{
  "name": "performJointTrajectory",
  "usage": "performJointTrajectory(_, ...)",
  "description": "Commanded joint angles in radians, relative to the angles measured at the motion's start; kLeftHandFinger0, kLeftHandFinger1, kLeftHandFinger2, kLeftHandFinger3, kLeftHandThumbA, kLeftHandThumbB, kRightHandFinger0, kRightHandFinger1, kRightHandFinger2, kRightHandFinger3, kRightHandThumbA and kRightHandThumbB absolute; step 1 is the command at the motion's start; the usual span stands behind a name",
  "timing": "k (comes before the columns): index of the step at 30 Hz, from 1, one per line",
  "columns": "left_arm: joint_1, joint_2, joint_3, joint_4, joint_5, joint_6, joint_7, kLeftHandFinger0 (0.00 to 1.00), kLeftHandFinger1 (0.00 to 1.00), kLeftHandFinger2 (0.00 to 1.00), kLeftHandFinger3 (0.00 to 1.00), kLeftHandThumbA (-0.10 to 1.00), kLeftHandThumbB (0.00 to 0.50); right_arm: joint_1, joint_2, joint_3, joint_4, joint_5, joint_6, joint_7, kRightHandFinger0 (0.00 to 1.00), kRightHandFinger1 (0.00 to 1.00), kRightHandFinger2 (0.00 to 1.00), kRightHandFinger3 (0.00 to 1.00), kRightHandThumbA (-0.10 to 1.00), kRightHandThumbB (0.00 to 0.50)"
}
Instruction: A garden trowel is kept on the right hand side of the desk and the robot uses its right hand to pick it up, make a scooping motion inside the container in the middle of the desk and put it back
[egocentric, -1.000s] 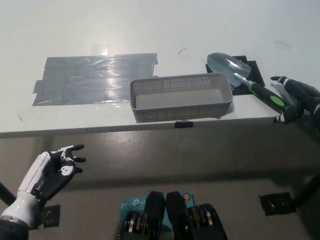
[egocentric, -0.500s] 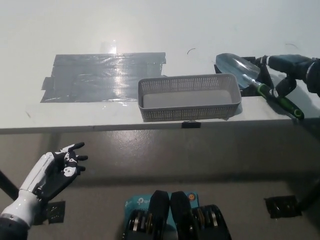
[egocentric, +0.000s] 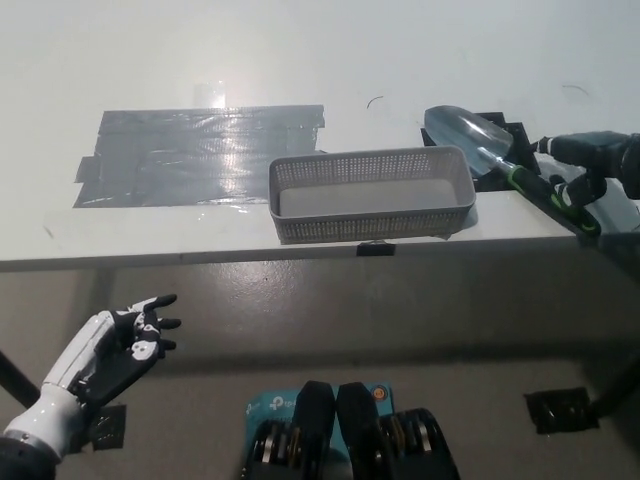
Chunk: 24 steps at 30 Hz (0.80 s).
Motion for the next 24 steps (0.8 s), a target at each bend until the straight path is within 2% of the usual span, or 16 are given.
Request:
performJointTrajectory(1,-0.012,0.016,-0.005,-0.031,-0.016,-0.002,-0.018,0.71,0.79,0.88,0.97,0.62,0.0,-0.01,0.002,-0.028,0.017,-0.021,0.018,-0.034,1.0,1.0,1.0,1.0,-0.03,0.243)
performJointTrajectory(2,-0.013,0.018,-0.005,-0.028,-0.022,-0.009,-0.024,0.71,0.8,0.88,0.94,0.62,0.0,-0.014,0.027,-0.032,0.051,-0.021,0.024,-0.057,1.0,1.0,1.0,1.0,-0.05,0.256)
performJointTrajectory(4,-0.016,0.021,-0.007,-0.023,-0.024,-0.015,-0.032,0.72,0.82,0.89,0.93,0.62,0.0,-0.017,0.045,-0.035,0.058,-0.028,0.044,-0.053,1.0,1.0,1.0,1.0,-0.05,0.248)
performJointTrajectory(6,-0.02,0.02,-0.01,-0.027,-0.026,-0.001,-0.036,0.73,0.83,0.89,0.91,0.69,0.0,-0.017,0.07,-0.035,0.049,-0.035,0.072,-0.041,1.0,1.0,1.0,1.0,-0.05,0.283)
performJointTrajectory(8,-0.021,0.018,-0.009,-0.027,-0.028,0.0,-0.037,0.73,0.82,0.89,0.9,0.7,0.0,-0.014,0.075,-0.04,0.041,-0.038,0.071,-0.041,1.0,1.0,1.0,1.0,-0.06,0.283)
performJointTrajectory(10,-0.02,0.019,-0.01,-0.028,-0.029,-0.003,-0.042,0.72,0.82,0.86,0.84,0.7,0.0,-0.019,0.103,-0.046,0.043,-0.033,0.073,-0.048,1.0,1.0,1.0,1.0,-0.07,0.279)
performJointTrajectory(11,-0.019,0.017,-0.011,-0.025,-0.031,-0.008,-0.045,0.72,0.82,0.84,0.82,0.71,0.0,-0.02,0.107,-0.049,0.036,-0.033,0.079,-0.046,1.0,1.0,1.0,1.0,-0.04,0.268)
performJointTrajectory(14,-0.019,0.02,-0.01,-0.02,-0.035,-0.018,-0.053,0.72,0.82,0.82,0.8,0.71,0.0,-0.034,0.119,-0.055,0.047,-0.033,0.083,-0.05,1.0,1.0,1.0,1.0,-0.03,0.278)
performJointTrajectory(15,-0.019,0.021,-0.008,-0.016,-0.04,-0.029,-0.058,0.72,0.81,0.79,0.75,0.73,0.0,-0.052,0.125,-0.053,0.057,-0.039,0.112,-0.031,1.0,1.0,1.0,1.0,0.0,0.289)
performJointTrajectory(18,-0.013,0.023,0.0,-0.003,-0.052,-0.056,-0.067,0.73,0.81,0.78,0.72,0.76,0.0,-0.084,0.128,-0.033,0.082,-0.067,0.145,-0.006,1.0,1.0,1.0,1.0,0.13,0.298)
performJointTrajectory(19,-0.011,0.024,0.001,-0.002,-0.052,-0.06,-0.067,0.72,0.81,0.78,0.72,0.76,0.0,-0.087,0.129,-0.031,0.084,-0.069,0.147,-0.005,1.0,1.0,1.0,1.0,0.13,0.298)
performJointTrajectory(20,-0.009,0.021,0.006,0.001,-0.058,-0.058,-0.067,0.72,0.8,0.76,0.69,0.78,0.0,-0.097,0.125,-0.036,0.105,-0.072,0.168,-0.009,1.0,1.0,1.0,1.0,0.17,0.319)
performJointTrajectory(23,-0.004,0.018,0.011,0.001,-0.063,-0.059,-0.067,0.72,0.79,0.74,0.68,0.79,0.0,-0.097,0.122,-0.037,0.113,-0.075,0.177,-0.012,1.0,1.0,1.0,1.0,0.2,0.316)
performJointTrajectory(24,-0.002,0.015,0.014,0.001,-0.068,-0.054,-0.065,0.72,0.79,0.73,0.66,0.8,0.0,-0.101,0.123,-0.042,0.139,-0.07,0.201,-0.003,1.0,1.0,1.0,1.0,0.17,0.305)
